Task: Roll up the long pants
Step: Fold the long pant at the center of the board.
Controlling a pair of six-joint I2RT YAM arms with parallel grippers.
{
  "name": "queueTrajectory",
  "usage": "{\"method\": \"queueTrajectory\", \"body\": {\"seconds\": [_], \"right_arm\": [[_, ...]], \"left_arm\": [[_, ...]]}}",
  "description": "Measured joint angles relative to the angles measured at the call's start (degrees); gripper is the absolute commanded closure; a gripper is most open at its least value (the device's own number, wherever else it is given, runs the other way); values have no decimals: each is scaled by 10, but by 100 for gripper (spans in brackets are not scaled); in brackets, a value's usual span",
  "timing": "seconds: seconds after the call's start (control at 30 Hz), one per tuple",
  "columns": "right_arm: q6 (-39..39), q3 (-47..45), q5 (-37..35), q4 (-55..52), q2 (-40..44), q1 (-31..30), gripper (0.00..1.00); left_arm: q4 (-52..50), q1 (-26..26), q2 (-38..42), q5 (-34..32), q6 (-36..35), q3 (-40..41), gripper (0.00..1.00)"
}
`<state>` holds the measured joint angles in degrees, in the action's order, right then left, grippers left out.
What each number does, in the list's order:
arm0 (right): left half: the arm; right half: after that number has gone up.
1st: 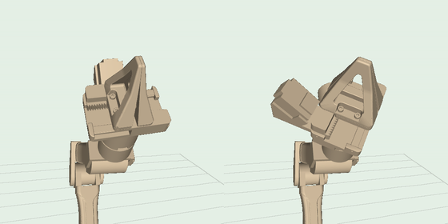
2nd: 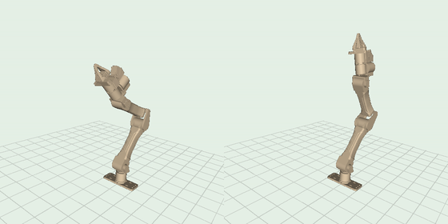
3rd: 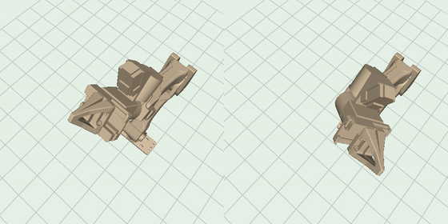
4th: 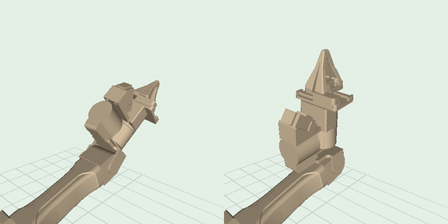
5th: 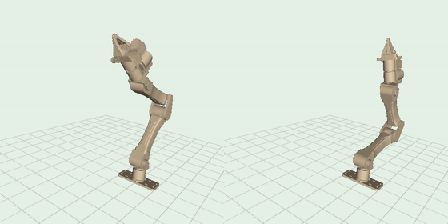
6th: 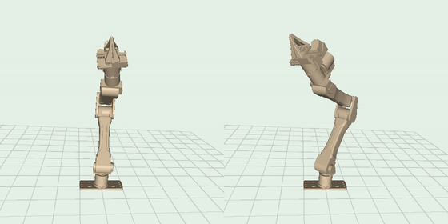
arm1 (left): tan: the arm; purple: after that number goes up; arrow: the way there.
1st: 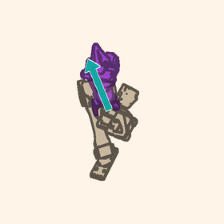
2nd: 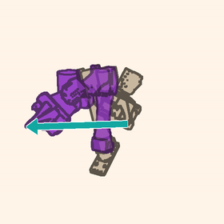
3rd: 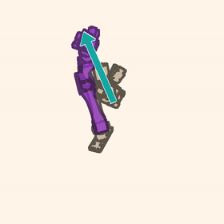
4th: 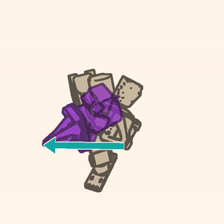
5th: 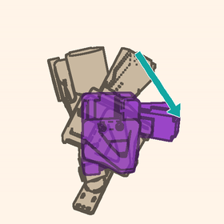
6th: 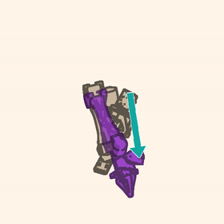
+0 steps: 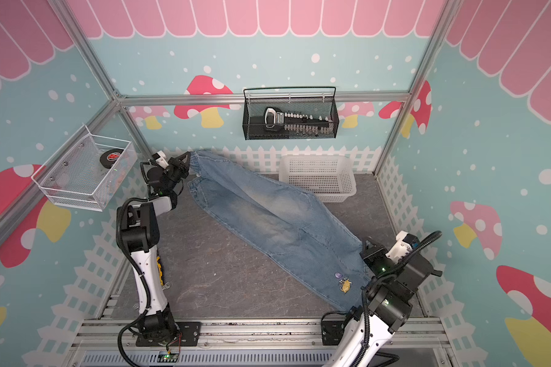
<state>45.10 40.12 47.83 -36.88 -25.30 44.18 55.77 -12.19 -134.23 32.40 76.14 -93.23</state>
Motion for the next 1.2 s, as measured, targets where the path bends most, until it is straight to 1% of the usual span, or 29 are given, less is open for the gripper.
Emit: {"method": "queueTrajectory", "body": {"seconds": [0.17,0.37,0.57,0.63,0.7,0.83,0.9,1.03,1.2], "right_arm": [[36,0,14,13,7,0,97],[73,-2,18,28,19,0,97],[126,-18,24,66,19,0,96],[122,-16,29,62,19,0,97],[90,3,29,21,15,0,97],[-16,84,16,-96,2,-11,97],[-64,108,11,-144,9,-19,97],[-127,102,6,-244,52,-26,97],[-171,86,-8,-332,92,-27,98]], "left_arm": [[2,-2,0,6,4,0,100],[2,-2,0,10,15,-11,100],[-7,-3,0,17,18,-27,100],[-8,-5,0,21,21,-28,100],[-8,-6,0,24,24,-28,100],[-8,-8,-1,31,33,-28,100],[-2,-9,-3,32,37,-28,100],[20,-12,-19,32,53,-28,100],[36,-21,-44,32,70,-28,100]]}}
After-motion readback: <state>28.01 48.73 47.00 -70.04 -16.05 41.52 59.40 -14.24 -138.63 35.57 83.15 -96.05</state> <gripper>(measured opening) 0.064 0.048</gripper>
